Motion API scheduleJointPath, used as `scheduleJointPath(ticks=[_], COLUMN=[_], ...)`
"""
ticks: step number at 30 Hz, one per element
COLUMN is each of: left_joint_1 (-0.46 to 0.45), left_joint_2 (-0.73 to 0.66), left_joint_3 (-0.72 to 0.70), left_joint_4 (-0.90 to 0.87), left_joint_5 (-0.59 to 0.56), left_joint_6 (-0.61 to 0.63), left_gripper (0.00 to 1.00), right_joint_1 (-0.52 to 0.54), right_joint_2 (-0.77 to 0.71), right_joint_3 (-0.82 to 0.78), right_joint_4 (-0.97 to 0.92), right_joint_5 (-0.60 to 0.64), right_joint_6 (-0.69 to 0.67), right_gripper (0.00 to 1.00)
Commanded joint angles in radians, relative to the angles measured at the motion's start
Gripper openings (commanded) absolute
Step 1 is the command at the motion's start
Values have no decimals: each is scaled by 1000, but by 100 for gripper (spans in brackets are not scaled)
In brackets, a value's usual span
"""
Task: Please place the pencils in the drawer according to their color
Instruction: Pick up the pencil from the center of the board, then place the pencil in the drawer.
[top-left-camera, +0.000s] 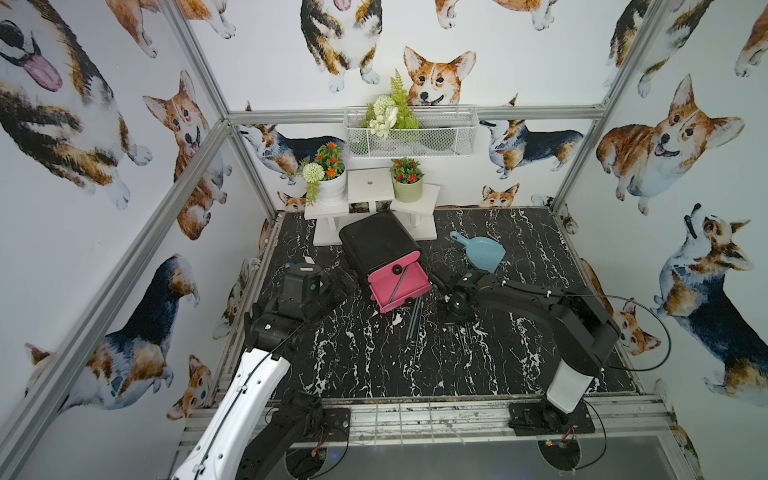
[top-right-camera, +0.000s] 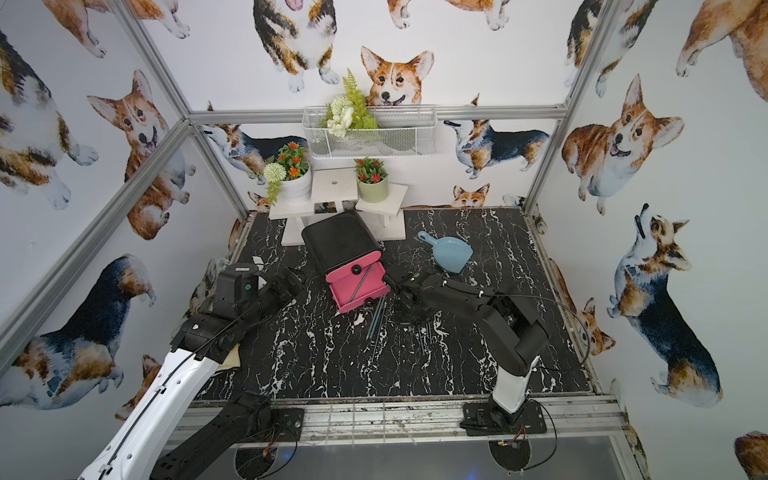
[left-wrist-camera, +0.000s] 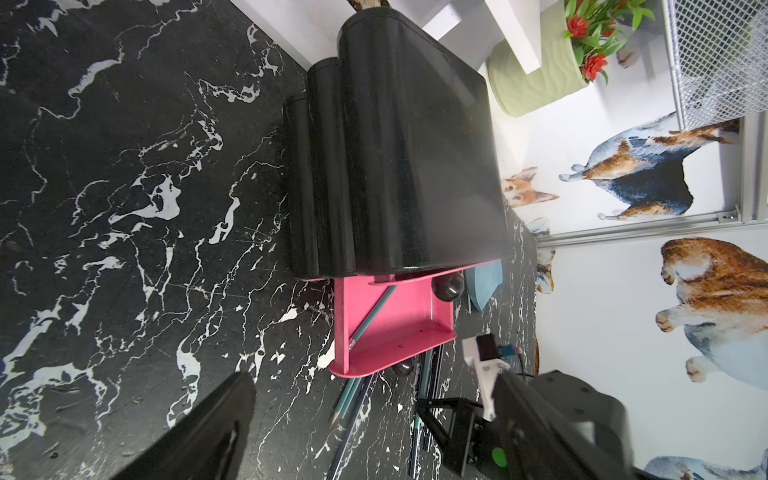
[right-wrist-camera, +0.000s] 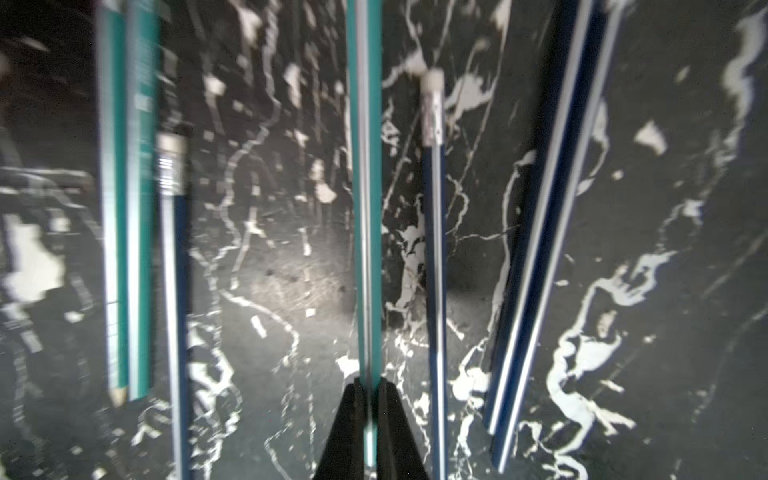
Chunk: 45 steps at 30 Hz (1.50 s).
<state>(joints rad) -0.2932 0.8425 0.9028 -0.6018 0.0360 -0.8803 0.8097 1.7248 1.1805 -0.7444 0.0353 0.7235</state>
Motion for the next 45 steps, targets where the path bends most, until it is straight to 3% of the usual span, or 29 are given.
scheduleJointPath(ticks=[1, 9, 13, 19, 26, 45], left_joint_1=[1, 1, 0, 2, 1, 1], left_joint_2=[-3, -2, 6, 29, 26, 12], left_joint_3=[7, 8, 1, 1, 1, 0], left_joint_4=[-1, -3, 4, 17, 13, 13], left_joint_5=[-12, -30, -31, -20, -19, -24], left_joint_6=[17, 21, 15, 9, 10, 17], left_gripper=[95, 95, 95, 95, 95, 95], right_joint_1=[-1, -1, -1, -1, -1, -62], right_joint_2=[-56, -239, -311, -293, -274, -176], right_joint_3=[14, 39, 42, 66, 11, -1], right_joint_4=[-92, -172, -119, -45, 100, 185], right_joint_5=[34, -37, -201, -510, -710, -709], right_joint_6=[-15, -22, -50, -47, 68, 175], right_gripper=[0, 0, 0, 0, 0, 0])
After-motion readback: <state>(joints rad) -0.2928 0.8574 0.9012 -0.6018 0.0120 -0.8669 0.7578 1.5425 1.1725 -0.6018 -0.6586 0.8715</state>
